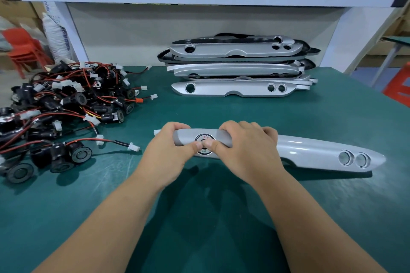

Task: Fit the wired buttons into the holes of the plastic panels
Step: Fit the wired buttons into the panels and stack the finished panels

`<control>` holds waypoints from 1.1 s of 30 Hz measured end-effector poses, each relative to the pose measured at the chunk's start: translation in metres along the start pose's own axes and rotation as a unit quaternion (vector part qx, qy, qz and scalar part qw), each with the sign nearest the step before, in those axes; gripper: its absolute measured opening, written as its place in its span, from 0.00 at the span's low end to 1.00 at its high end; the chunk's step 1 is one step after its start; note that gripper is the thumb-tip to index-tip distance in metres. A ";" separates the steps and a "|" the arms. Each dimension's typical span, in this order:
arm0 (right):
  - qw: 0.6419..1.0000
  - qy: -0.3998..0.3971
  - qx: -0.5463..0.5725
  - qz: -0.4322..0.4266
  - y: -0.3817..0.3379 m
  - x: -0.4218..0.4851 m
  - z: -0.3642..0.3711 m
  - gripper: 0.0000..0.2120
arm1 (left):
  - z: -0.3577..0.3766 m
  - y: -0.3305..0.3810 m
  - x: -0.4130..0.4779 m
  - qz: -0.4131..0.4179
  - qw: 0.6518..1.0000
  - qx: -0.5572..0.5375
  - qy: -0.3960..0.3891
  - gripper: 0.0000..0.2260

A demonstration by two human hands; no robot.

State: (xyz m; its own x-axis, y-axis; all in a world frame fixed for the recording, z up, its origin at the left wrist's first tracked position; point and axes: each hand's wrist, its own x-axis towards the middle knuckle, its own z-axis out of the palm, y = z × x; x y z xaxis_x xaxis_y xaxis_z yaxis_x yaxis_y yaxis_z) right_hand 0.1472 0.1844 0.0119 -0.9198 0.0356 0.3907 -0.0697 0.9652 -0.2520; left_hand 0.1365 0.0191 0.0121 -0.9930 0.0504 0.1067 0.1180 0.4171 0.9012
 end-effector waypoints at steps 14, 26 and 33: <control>0.999 -0.001 -0.023 -0.028 0.002 -0.007 -0.003 0.35 | -0.001 0.003 0.000 -0.038 0.988 -0.147 -0.014 0.04; 0.999 -0.021 0.018 0.035 -0.001 -0.002 0.002 0.25 | 0.002 0.004 -0.001 -0.018 0.994 -0.108 -0.023 0.12; 0.999 -0.028 -0.034 -0.021 0.030 -0.009 0.003 0.42 | -0.001 -0.013 0.011 0.008 0.998 -0.051 -0.020 0.10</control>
State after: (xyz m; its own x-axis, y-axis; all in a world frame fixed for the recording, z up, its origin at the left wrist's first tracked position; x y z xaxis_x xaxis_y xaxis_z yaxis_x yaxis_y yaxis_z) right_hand 0.1519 0.2126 -0.0021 -0.9371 -0.0191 0.3485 -0.0852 0.9808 -0.1755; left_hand 0.1236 0.0134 0.0015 -0.9899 0.0939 0.1062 0.1310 0.3210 0.9380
